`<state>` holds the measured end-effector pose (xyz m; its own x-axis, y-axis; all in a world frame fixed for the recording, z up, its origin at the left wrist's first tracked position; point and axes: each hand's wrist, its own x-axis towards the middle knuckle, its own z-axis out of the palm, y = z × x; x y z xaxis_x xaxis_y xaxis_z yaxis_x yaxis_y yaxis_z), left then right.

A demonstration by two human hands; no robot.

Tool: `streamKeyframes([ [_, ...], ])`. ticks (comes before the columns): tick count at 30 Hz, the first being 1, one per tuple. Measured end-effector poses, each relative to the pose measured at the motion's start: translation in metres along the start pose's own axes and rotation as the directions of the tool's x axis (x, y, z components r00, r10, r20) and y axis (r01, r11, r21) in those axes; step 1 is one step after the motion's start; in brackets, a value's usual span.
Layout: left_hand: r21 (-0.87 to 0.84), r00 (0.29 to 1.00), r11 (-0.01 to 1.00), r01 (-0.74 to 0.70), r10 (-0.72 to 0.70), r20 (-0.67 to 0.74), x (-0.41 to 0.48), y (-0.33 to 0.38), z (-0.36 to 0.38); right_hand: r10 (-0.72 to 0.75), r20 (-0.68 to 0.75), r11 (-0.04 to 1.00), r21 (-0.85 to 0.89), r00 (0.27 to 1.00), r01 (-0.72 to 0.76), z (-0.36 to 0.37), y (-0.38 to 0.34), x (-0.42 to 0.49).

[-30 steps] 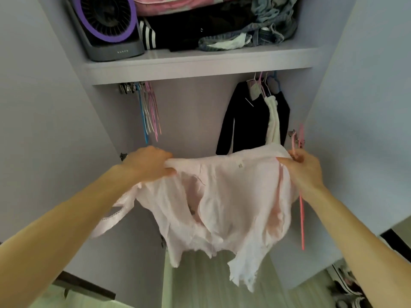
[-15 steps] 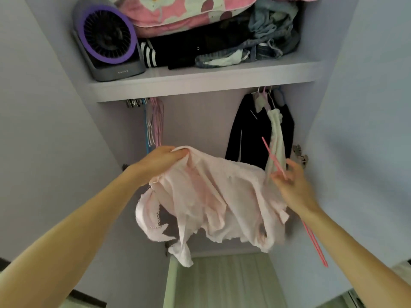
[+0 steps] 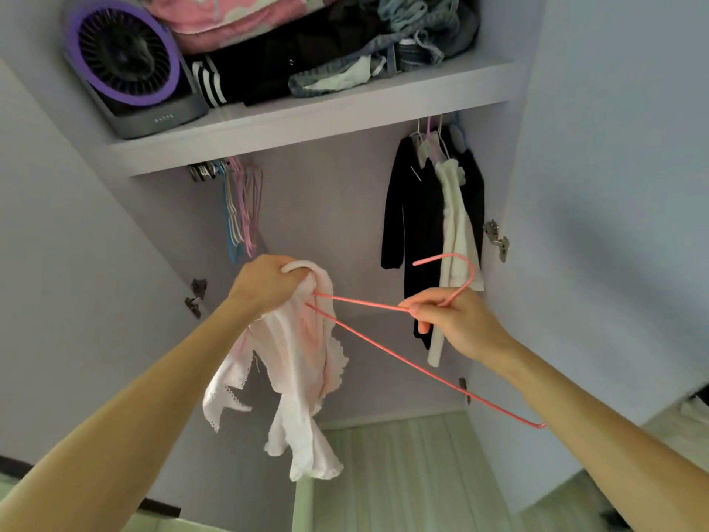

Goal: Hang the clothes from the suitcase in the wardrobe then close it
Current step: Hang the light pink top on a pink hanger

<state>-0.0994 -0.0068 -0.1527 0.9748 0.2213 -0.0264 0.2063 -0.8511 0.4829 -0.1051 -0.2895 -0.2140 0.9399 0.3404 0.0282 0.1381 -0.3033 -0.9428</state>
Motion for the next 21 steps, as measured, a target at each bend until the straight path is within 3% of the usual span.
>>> streamKeyframes([
  [3, -0.093, 0.983, 0.983, -0.160, 0.168, 0.080, -0.023, 0.033, 0.001, 0.003, 0.068, 1.000, 0.004, 0.998, -0.003, 0.017, -0.009, 0.008],
  [5, -0.058, 0.953, 0.963, -0.263, 0.269, 0.138, -0.036, 0.049, 0.007, 0.005, 0.030, 1.000, 0.029, 1.000, -0.005, 0.030, -0.017, 0.016],
  [7, 0.289, 0.923, 0.877, -0.383, 0.373, 0.090, -0.042, 0.055, 0.010, -0.003, -0.048, 0.998, 0.059, 0.999, 0.006, 0.035, -0.024, 0.022],
  [8, 0.534, 0.898, 0.750, -0.390, 0.438, 0.040, -0.042, 0.054, 0.009, -0.011, -0.082, 0.994, 0.109, 0.997, 0.020, 0.034, -0.028, 0.024],
  [10, 0.751, 0.875, 0.575, -0.326, 0.484, 0.009, -0.037, 0.049, 0.006, -0.055, -0.116, 0.975, 0.206, 0.992, 0.078, 0.030, -0.035, 0.028],
  [11, 0.730, 0.891, 0.599, -0.328, 0.453, 0.028, -0.034, 0.048, 0.004, -0.090, -0.113, 0.969, 0.219, 0.990, 0.113, 0.027, -0.040, 0.030],
  [13, 0.504, 0.931, 0.784, -0.362, 0.337, 0.143, -0.029, 0.052, 0.000, -0.146, -0.101, 0.958, 0.235, 0.984, 0.166, 0.023, -0.048, 0.033],
  [14, 0.458, 0.923, 0.802, -0.384, 0.352, 0.157, -0.025, 0.054, 0.003, -0.163, -0.104, 0.952, 0.245, 0.981, 0.184, 0.022, -0.051, 0.035],
  [17, 0.598, 0.830, 0.668, -0.442, 0.557, -0.009, -0.014, 0.051, 0.009, -0.166, -0.093, 0.929, 0.319, 0.982, 0.187, 0.019, -0.057, 0.038],
  [21, 0.619, 0.786, 0.626, -0.475, 0.618, -0.023, -0.003, 0.043, -0.004, -0.073, 0.088, 0.859, 0.512, 0.993, 0.018, 0.000, -0.053, 0.038],
])
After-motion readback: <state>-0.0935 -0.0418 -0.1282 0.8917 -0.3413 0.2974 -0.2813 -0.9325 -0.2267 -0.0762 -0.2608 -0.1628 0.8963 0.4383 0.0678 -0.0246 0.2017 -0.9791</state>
